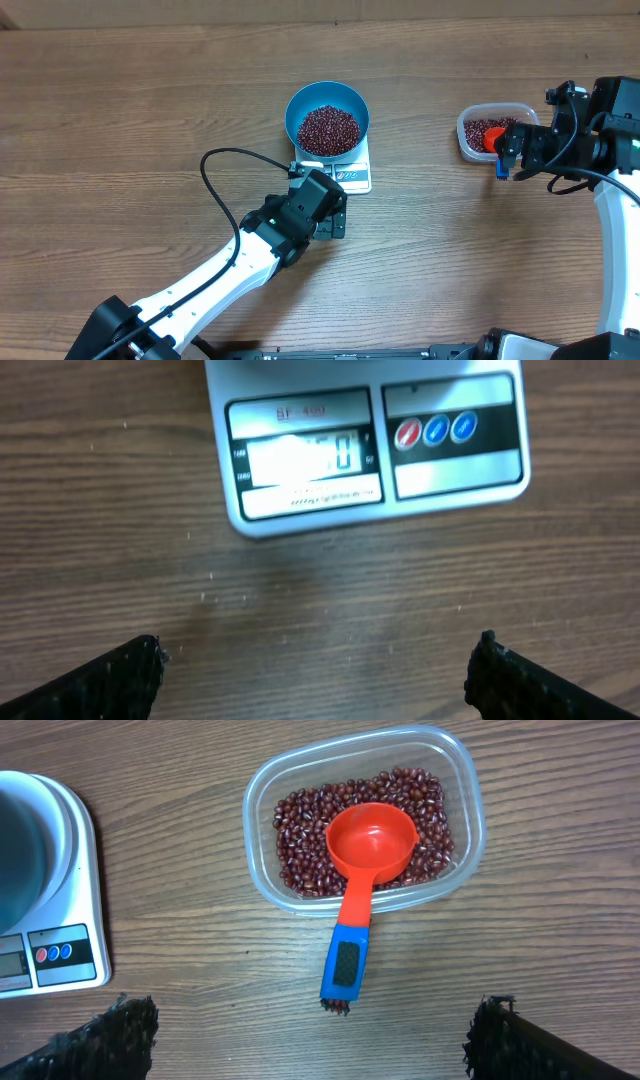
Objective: Scoop item into bowl and weigh 150g on scale
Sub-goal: 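Hold the left gripper over the scale to read the display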
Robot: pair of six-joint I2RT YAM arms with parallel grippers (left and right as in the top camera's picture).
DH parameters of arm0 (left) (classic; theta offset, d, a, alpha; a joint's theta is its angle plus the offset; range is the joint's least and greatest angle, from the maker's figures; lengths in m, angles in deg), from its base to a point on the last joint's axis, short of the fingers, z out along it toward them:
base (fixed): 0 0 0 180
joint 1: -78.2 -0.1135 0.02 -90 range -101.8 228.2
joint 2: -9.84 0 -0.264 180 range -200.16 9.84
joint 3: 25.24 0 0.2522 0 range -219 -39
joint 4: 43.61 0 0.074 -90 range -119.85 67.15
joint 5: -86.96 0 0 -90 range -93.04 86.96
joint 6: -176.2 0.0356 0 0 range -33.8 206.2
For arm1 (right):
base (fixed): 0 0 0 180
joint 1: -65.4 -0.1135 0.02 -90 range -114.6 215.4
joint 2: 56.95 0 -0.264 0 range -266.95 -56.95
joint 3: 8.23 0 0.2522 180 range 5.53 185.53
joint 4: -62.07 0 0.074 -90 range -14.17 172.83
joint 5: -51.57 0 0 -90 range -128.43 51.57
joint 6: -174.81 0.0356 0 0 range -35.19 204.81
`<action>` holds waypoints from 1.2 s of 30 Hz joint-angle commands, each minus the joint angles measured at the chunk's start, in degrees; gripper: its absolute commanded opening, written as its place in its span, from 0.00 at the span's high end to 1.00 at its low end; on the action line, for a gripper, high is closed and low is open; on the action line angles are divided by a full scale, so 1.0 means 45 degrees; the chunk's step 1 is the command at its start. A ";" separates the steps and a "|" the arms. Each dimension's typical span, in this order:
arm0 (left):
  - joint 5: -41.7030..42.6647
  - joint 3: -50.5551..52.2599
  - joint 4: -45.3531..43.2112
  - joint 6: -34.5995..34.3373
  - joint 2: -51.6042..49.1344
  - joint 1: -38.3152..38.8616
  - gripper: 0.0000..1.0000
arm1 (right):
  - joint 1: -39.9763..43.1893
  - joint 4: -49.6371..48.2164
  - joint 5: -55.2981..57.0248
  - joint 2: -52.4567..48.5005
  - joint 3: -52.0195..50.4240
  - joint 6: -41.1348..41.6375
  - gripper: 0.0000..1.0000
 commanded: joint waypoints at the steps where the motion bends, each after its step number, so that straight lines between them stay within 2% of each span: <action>1: -0.0486 0.0058 -0.0228 -0.0267 -0.0005 0.0015 0.00 | 0.0024 -0.0024 0.0039 0.0092 0.0277 -0.0053 0.00; 26: -0.0622 0.0155 -0.0869 -0.0253 -0.0005 0.0024 0.00 | 0.0024 -0.0029 0.0039 0.0092 0.0277 -0.0049 0.00; 36: -0.0602 0.0160 -0.1107 0.0219 -0.0010 0.0024 0.01 | 0.0024 -0.0029 0.0039 0.0092 0.0277 -0.0053 0.00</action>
